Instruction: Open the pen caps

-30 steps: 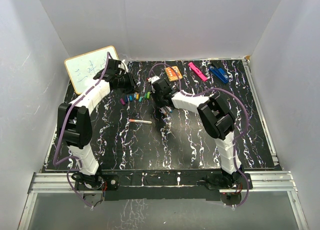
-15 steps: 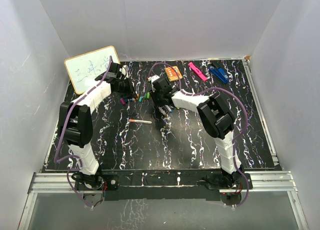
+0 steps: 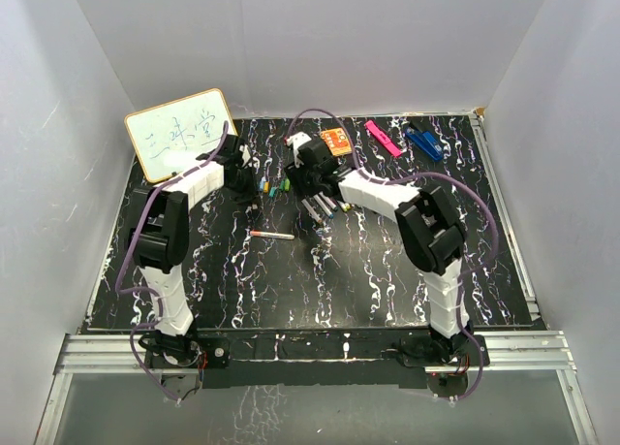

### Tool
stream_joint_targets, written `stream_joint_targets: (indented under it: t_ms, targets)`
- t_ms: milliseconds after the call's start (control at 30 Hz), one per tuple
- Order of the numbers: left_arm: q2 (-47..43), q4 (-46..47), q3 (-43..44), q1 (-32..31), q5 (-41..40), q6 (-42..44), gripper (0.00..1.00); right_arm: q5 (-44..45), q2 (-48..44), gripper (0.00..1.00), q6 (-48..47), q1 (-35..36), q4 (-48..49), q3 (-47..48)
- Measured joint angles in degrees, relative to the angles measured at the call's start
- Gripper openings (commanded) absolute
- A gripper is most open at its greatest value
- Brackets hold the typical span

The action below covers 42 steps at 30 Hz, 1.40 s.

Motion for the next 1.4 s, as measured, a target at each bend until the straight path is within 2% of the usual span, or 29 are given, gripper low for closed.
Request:
stream_joint_targets:
  t_ms: [133, 367, 500, 600, 833, 900, 1033, 1100, 1167, 1400]
  targets:
    - [2.45, 0.02, 0.04, -0.15, -1.33, 0.44, 0.03, -0.63, -6.10, 0.48, -0.96, 0.00, 0.09, -1.77]
    - [4.48, 0.26, 1.88, -0.26, -3.06, 1.07, 0.15, -2.05, -14.91, 0.49, -1.49, 0.00, 0.87, -6.73]
    - [4.98, 0.22, 2.56, -0.31, -3.65, 1.33, 0.24, -3.02, -15.87, 0.50, -1.51, 0.00, 1.07, -9.01]
    - [5.35, 0.13, 3.32, -0.33, -3.80, 1.42, 0.32, -3.85, -15.89, 0.55, -1.53, 0.07, 0.74, -10.47]
    - [5.42, -0.26, 4.04, -0.42, -4.63, 1.44, 0.41, -4.72, -15.89, 0.57, -3.30, 1.53, 0.39, -12.41]
    - [5.42, -0.48, 4.22, -0.42, -4.79, 1.33, 0.47, -4.79, -15.89, 0.57, -4.20, 2.56, 0.33, -12.87]
    - [4.68, -0.68, 4.24, -0.39, -5.60, 0.61, 0.65, -5.16, -15.87, 0.58, -5.57, 4.98, -0.24, -13.20]
    - [2.82, -0.63, 4.09, -0.22, -6.12, -0.13, 0.78, -5.62, -15.87, 0.60, -6.05, 6.03, -0.20, -13.22]
    - [-0.31, -0.52, 3.91, 0.04, -6.62, -0.92, 0.97, -6.16, -15.69, 0.64, -6.32, 6.91, -0.04, -13.29]
    - [-19.08, 3.63, 2.82, 3.58, -8.57, -4.72, 0.99, -8.17, -11.28, 0.71, -7.48, 8.63, 0.83, -13.25]
